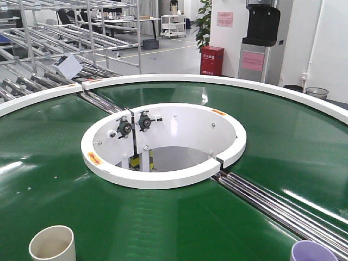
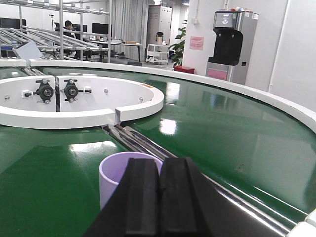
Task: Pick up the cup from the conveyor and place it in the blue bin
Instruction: 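Lower the left gripper over the cream cup and the right over the lavender cup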
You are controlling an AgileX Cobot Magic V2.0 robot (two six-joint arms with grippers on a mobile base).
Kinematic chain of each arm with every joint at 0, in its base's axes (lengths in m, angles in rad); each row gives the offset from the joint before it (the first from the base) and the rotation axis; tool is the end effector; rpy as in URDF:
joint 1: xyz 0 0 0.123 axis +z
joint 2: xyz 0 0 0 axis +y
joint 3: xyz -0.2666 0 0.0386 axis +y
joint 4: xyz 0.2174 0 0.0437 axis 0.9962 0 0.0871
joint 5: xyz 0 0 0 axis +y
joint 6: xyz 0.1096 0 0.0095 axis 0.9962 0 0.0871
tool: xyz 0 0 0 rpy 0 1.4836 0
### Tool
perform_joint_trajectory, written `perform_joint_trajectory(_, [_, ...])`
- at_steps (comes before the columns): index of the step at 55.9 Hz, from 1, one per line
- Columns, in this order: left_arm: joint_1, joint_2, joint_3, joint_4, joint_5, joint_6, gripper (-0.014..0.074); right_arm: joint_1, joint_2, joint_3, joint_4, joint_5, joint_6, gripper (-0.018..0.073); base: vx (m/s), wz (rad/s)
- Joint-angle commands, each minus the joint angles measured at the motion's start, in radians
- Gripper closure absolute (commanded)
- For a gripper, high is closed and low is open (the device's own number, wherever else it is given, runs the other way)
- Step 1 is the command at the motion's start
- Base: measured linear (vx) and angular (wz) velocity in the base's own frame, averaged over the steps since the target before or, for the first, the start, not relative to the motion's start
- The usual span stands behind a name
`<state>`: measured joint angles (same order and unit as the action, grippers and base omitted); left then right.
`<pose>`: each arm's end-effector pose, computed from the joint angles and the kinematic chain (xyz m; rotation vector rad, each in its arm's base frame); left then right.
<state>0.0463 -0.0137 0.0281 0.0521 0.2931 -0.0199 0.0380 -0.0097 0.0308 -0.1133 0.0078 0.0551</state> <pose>0.0581 0.0044 0.1744 -0.0254 1.7910 0.0682 0.0611 0.0022 0.2045 -0.0720 1.5108 -0.0169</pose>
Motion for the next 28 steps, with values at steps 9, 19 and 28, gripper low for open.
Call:
perform_joint_trajectory(9, [-0.009, -0.011, 0.011, -0.001, -0.075, -0.005, 0.0595, -0.003, -0.012, 0.018, -0.012, -0.090, -0.005, 0.0561, 0.00, 0.00])
perform_joint_trajectory(19, [-0.009, -0.011, 0.011, 0.002, -0.081, 0.138, 0.0595, -0.003, -0.012, 0.018, -0.012, -0.090, -0.005, 0.0561, 0.00, 0.00])
perform_joint_trajectory(28, [-0.009, -0.011, 0.011, 0.001, -0.083, 0.185, 0.0595, -0.003, -0.012, 0.018, -0.012, -0.090, -0.005, 0.0561, 0.00, 0.00])
